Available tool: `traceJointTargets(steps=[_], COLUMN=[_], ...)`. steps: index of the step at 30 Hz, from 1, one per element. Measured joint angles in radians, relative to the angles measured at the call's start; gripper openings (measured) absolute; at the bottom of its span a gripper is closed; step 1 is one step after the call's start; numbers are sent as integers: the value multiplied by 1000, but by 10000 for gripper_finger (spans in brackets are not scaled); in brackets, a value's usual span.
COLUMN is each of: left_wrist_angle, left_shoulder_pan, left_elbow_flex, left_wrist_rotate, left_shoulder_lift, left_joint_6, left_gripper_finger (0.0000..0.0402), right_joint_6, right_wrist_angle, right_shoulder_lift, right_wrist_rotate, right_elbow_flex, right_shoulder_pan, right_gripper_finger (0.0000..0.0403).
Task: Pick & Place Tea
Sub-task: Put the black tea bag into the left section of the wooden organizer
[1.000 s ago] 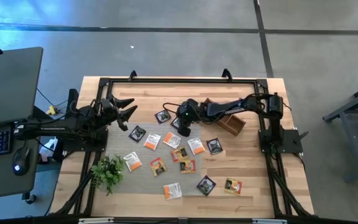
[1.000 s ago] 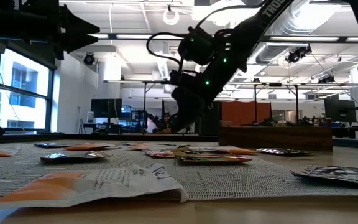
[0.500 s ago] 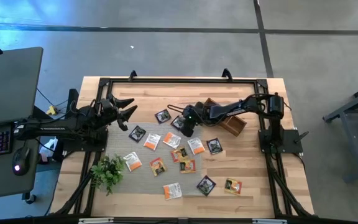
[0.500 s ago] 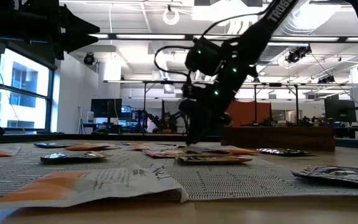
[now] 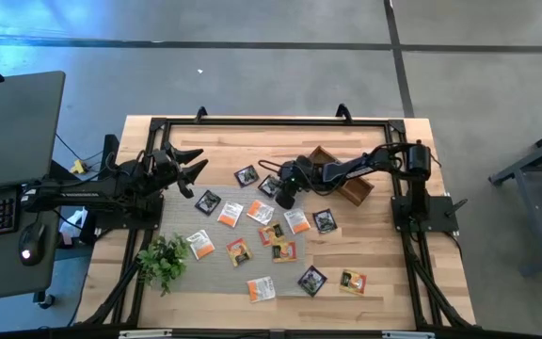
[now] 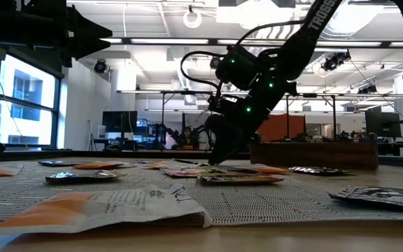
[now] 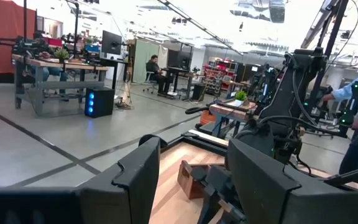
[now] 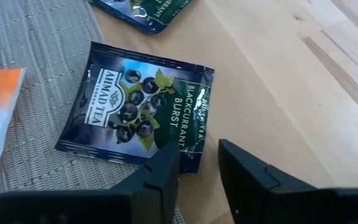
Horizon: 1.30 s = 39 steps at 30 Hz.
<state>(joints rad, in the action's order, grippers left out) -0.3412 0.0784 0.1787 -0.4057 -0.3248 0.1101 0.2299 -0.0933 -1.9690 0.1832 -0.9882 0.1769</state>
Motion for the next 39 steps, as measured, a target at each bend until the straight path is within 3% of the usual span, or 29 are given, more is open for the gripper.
traceJointTargets(steps=[6, 29, 34, 39], left_wrist_angle=[0, 2, 2, 2], left_shoulder_pan=[0, 0, 0, 0], left_elbow_flex=[0, 0, 0, 0], left_wrist_rotate=[0, 0, 0, 0], left_shoulder_lift=[0, 0, 0, 0], left_joint_6=[0, 0, 0, 0], left_gripper_finger=[188, 188, 188, 188], right_joint_6=[-29, -64, -114, -145], right_wrist_angle=[-3, 19, 28, 187], right_shoulder_lift=[-1, 89, 110, 207], right_wrist_rotate=[-2, -81, 47, 299], right_elbow_flex=[0, 4, 4, 4], right_shoulder_pan=[0, -40, -57, -57], right_gripper_finger=[10, 2, 1, 1])
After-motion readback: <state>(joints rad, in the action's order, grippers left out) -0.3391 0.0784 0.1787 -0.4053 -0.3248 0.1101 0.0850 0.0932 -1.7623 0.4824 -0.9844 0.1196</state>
